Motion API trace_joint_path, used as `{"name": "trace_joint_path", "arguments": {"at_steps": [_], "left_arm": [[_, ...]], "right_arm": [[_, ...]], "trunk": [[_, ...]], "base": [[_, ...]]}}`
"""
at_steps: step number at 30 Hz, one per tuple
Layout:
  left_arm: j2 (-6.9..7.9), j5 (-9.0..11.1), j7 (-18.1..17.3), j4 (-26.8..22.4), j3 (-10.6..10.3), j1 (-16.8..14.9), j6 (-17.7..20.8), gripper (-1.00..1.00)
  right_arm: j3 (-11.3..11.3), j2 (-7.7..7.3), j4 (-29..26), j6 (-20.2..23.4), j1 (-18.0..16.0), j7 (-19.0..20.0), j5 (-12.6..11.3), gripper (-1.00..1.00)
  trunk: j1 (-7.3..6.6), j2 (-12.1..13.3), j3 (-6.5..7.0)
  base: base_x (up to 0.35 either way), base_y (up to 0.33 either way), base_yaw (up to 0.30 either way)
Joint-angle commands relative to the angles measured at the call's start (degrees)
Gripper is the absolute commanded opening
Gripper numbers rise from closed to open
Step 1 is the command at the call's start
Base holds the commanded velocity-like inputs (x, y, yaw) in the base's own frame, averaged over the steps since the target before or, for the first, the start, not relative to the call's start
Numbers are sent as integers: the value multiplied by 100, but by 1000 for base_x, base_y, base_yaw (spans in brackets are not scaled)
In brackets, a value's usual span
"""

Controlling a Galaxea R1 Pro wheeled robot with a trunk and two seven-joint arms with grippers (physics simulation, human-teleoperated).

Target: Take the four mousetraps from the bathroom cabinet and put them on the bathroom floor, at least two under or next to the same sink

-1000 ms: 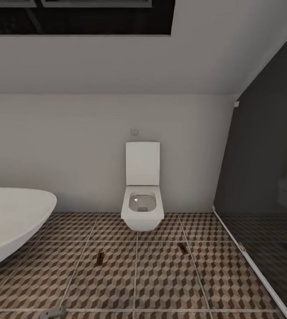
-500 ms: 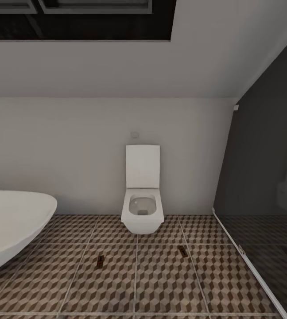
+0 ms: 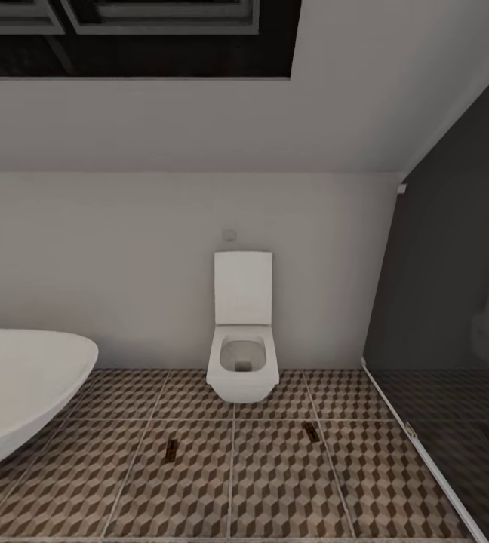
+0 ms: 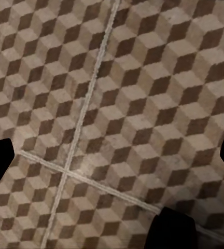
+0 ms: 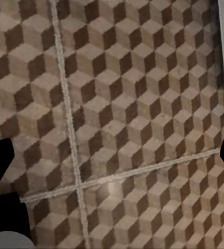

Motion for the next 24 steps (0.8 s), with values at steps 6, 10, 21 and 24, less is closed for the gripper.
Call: {"name": "trace_joint_path", "arguments": {"at_steps": [6, 10, 21, 24], "left_arm": [[-12, 34, 11, -2, -15, 132, 1, 100], [-18, 31, 11, -2, -15, 217, 1, 100], [-165, 30, 11, -2, -15, 506, 1, 100], [-197, 31, 11, -2, -15, 548, 1, 100]], "right_arm": [[46, 15, 18, -41, 157, 4, -52, 100], [45, 54, 17, -38, 214, 4, -62, 100], [45, 287, 20, -32, 442, 5, -58, 100], [45, 325, 21, -33, 487, 5, -54, 100]], "trunk": [[-133, 239, 103], [-221, 400, 175], [-463, 841, 372], [-529, 961, 426]], "base": [[0, 0, 0], [0, 0, 0], [0, 0, 0], [0, 0, 0]]}}
